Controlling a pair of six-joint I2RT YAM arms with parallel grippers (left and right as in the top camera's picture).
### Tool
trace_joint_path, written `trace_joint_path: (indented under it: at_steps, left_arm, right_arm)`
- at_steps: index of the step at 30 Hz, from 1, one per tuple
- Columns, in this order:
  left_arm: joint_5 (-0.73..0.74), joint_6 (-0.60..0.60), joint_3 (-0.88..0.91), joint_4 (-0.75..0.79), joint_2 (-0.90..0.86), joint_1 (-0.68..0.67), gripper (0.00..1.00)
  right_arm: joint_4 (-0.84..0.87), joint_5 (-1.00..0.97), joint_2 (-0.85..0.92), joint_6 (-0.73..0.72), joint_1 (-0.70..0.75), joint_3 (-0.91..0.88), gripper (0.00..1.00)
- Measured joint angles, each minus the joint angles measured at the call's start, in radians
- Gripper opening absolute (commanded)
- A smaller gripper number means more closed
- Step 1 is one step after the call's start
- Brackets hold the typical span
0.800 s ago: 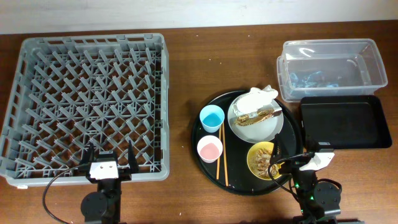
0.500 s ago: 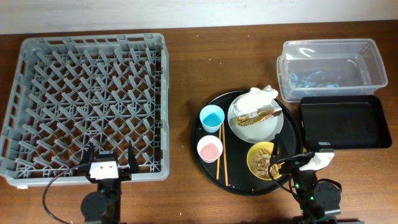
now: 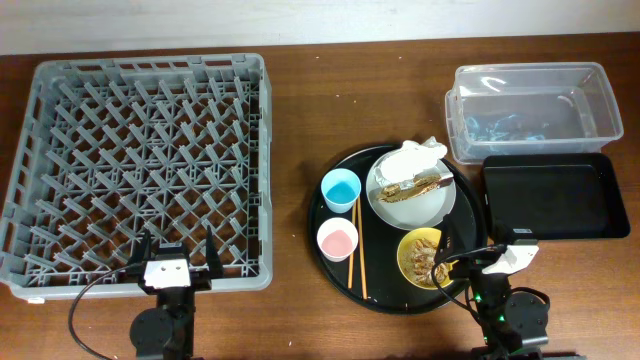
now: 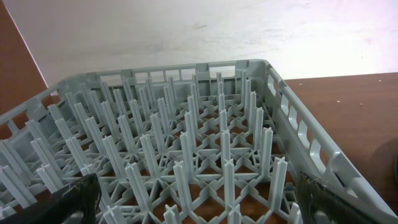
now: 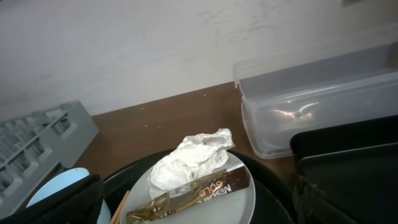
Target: Sort waste into correct bins and load items into the dishwasher rack
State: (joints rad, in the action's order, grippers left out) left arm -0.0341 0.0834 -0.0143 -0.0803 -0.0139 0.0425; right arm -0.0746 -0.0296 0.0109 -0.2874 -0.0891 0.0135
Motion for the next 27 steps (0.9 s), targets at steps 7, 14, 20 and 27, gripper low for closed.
trace_joint_path:
  at_steps: [7,14,20,27]
  left_arm:
    - [0.000,0.000,0.000,0.000,0.000,0.000,0.99]
    - [0.000,0.000,0.003,0.071,0.000,0.000,0.99]
    - [0.000,0.000,0.003,0.243,0.000,0.000,0.99]
    - [0.000,0.003,-0.451,0.053,-0.380,0.000,0.99]
  right_arm:
    - [0.000,0.005,0.000,0.000,0.000,0.000,0.98]
    - [0.000,0.013,0.000,0.106,0.000,0.001,0.99]
    - [0.002,-0.028,0.003,0.349,-0.001,0.150,0.98]
    - [-0.108,-0.007,0.511,0.385,-0.002,0.624,0.98]
